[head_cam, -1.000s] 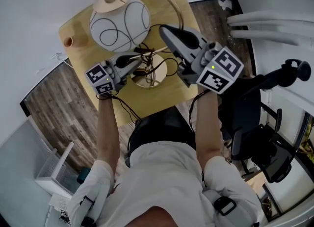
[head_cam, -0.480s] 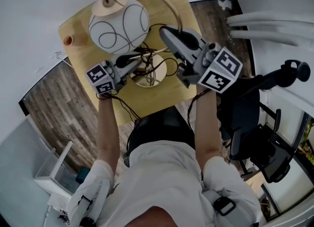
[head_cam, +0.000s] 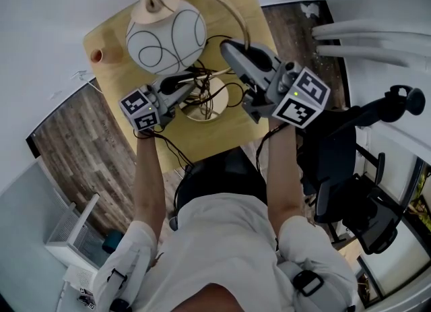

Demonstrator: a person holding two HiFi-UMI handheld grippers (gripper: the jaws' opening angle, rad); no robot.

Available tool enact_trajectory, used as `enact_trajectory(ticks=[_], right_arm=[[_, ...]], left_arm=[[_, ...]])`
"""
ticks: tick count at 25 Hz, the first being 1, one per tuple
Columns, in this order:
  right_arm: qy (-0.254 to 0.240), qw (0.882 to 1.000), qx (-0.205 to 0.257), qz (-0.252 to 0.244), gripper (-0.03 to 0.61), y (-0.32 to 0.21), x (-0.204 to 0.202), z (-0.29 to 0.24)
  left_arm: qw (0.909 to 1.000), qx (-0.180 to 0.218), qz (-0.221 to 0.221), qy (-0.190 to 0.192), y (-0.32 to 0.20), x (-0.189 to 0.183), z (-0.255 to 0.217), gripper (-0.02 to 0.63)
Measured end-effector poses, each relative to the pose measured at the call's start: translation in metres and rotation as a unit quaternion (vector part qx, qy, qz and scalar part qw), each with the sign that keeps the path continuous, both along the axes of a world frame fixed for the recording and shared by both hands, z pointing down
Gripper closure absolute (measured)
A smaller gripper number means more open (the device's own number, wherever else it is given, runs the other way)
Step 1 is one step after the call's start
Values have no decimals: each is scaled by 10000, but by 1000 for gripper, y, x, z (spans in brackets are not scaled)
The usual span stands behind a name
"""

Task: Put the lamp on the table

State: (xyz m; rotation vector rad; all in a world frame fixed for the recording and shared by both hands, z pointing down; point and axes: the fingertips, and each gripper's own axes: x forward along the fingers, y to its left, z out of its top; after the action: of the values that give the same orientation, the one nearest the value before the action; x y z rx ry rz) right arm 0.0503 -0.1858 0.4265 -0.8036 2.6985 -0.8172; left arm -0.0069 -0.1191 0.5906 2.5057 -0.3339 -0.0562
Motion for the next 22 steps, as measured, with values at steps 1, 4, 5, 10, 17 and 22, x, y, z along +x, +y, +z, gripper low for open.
enact_trajectory(ticks=[1,4,5,10,17,22], right_arm=[[13,10000,25,-45,575,1,-2,0],[67,9998,89,-173,575,5,-8,-2],[81,9997,102,-195,575,5,-9,-3],[91,9996,110,-226,575,5,-10,-3],[73,9995,126,-278,575,6,-10,-4],[81,9993,151,-329,575,6,-11,-3]], left_arm=[[10000,-18,-10,-23,0,0,1,584],[9999,-44,10,-124,2,1,2,528],[9999,-52,18,-140,3,2,2,508],[9999,-106,-58,-84,2,2,1,476],[9998,-79,-155,-120,0,0,-2,446],[9994,-38,-316,-151,-3,-8,-3,434]])
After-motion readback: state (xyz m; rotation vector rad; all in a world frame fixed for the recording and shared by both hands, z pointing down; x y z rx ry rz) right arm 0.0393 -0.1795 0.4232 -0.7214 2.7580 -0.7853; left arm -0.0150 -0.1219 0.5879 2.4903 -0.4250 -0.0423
